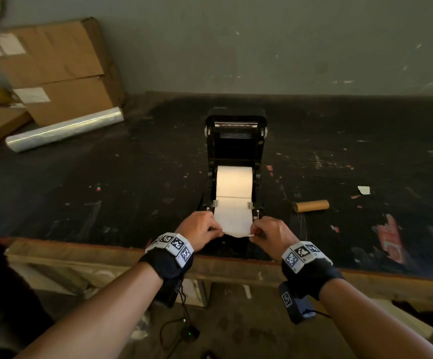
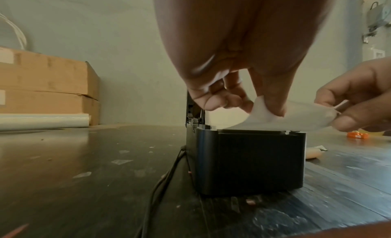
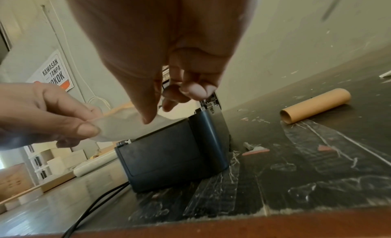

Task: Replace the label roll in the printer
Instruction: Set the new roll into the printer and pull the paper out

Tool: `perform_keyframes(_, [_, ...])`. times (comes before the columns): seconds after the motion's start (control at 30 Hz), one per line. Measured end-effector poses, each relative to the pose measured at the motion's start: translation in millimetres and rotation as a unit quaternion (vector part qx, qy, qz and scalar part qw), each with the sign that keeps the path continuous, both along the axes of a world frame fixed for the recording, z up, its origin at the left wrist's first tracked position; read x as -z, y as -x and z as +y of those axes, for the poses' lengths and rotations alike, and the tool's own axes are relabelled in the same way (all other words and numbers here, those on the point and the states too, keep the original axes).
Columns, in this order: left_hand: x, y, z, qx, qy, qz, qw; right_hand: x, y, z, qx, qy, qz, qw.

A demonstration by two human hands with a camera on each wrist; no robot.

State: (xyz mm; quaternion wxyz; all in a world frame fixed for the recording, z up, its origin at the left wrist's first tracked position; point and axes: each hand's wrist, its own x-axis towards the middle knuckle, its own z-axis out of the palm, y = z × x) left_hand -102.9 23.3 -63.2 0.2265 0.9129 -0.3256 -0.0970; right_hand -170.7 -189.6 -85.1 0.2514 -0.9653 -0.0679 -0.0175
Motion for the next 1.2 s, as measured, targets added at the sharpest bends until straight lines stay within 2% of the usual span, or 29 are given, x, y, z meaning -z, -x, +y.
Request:
perform_keyframes(0.13, [4, 12, 6, -0.015, 0.015, -0.001, 1.000, -1, 10, 1, -0.016, -0.005, -0.009, 1.000])
perform_keyframes(0.53, [1, 19, 10, -0.009, -0.052, 0.044, 0.998, 1, 17, 0, -0.044, 0.003, 0.051, 0.998])
perform_keyframes(0.67, [-6, 6, 9, 0.017, -0.082, 0.121, 0.989, -8, 7, -3, -0.053, -0.007, 0.098, 0.994])
perform_keyframes(0.77, [-23, -16, 6, 0.035, -0.111, 0.168, 0.979, -25, -11, -10, -0.028, -0.037, 0.117, 0.992])
perform_keyframes(0.97, [-75, -97, 0, -0.075, 0.005, 0.044, 0.996, -74, -66, -32, 0.058, -0.087, 0.030, 0.994])
perform_keyframes(1.1, [-107, -150, -14, -0.162, 0.122, -0.009, 0.979, -102, -99, -46, 0.150, -0.149, -0.024, 0.977])
perform_keyframes(1.2, [-122, -181, -31, -0.185, 0.161, -0.023, 0.969, -116, -116, -58, 0.204, -0.187, -0.062, 0.959])
